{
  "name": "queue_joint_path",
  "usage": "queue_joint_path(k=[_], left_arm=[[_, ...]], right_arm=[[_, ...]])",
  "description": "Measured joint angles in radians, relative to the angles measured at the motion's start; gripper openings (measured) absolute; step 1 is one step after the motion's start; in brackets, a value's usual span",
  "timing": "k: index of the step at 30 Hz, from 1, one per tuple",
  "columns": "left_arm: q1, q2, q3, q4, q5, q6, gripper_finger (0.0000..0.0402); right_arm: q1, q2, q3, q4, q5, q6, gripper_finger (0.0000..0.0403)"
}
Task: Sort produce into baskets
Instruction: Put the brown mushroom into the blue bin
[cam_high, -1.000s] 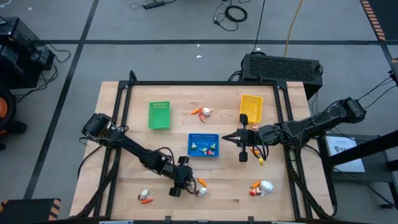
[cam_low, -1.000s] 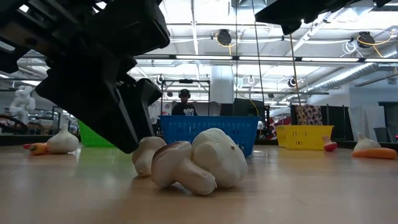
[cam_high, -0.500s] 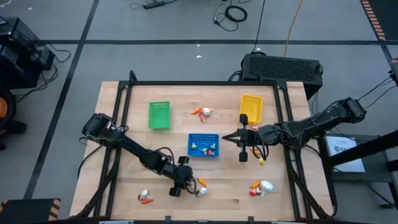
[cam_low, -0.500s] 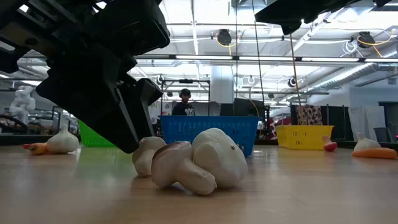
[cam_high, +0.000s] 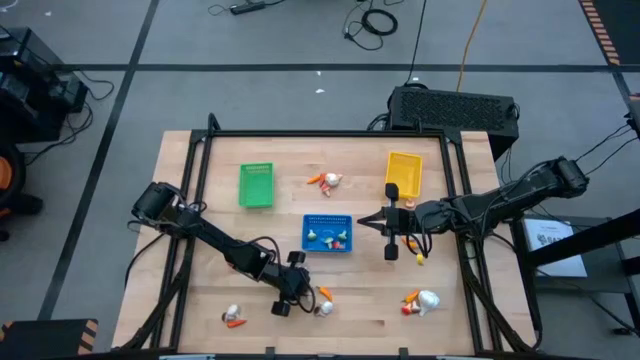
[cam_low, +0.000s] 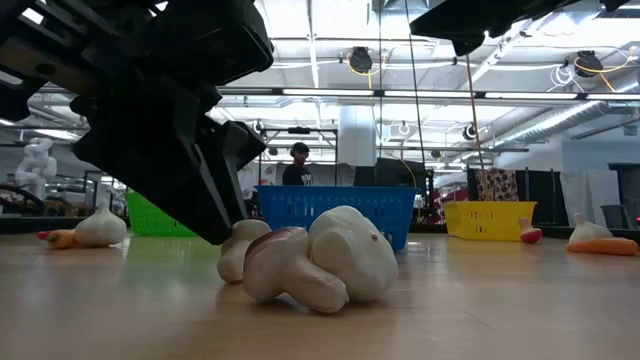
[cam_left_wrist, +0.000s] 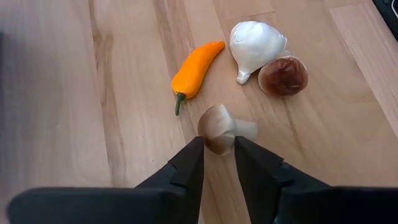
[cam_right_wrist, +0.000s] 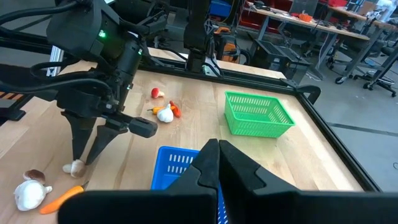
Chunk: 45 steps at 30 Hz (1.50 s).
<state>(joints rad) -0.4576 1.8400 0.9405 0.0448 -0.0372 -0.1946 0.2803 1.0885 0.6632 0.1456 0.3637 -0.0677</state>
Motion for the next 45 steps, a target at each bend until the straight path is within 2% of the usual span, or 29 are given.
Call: queue_joint_path(k=[5,12,19,25,30,35,41,45], left_arm=[[0.003,0.0,0.0,0.0,0.0,0.001,0.0069],[0.021,0.0,0.0,0.0,0.001,0.001,0.0007],[0.044,-0.001,0.0,-0.007,-0.018,-0.003,0.0005],[0.063,-0.048,0.001,-0.085,-0.03,-0.011,0.0004],[0.061,-0.086,0.002,-0.124,0.017,-0.086,0.0005],[0.028,-0.087,0.002,-0.133,0.031,-0.087,0.0044],[-0.001,-0.086,0.002,-0.133,-0.081,-0.084,0.0139],[-0.008,-0.058,0.001,-0.093,-0.093,-0.089,0.0196]], right_arm=[[0.0,0.0,0.0,0.0,0.0,0.0,0.0],[0.0,0.0,0.0,0.0,0.0,0.0,0.0],[0.0,0.0,0.0,0.0,0.0,0.0,0.0],[0.0,0.0,0.0,0.0,0.0,0.001,0.0],[0.0,0.0,0.0,0.0,0.0,0.002,0.0],[0.0,0.0,0.0,0.0,0.0,0.003,0.0],[0.0,0.0,0.0,0.0,0.0,0.003,0.0],[0.0,0.0,0.0,0.0,0.0,0.003,0.0]])
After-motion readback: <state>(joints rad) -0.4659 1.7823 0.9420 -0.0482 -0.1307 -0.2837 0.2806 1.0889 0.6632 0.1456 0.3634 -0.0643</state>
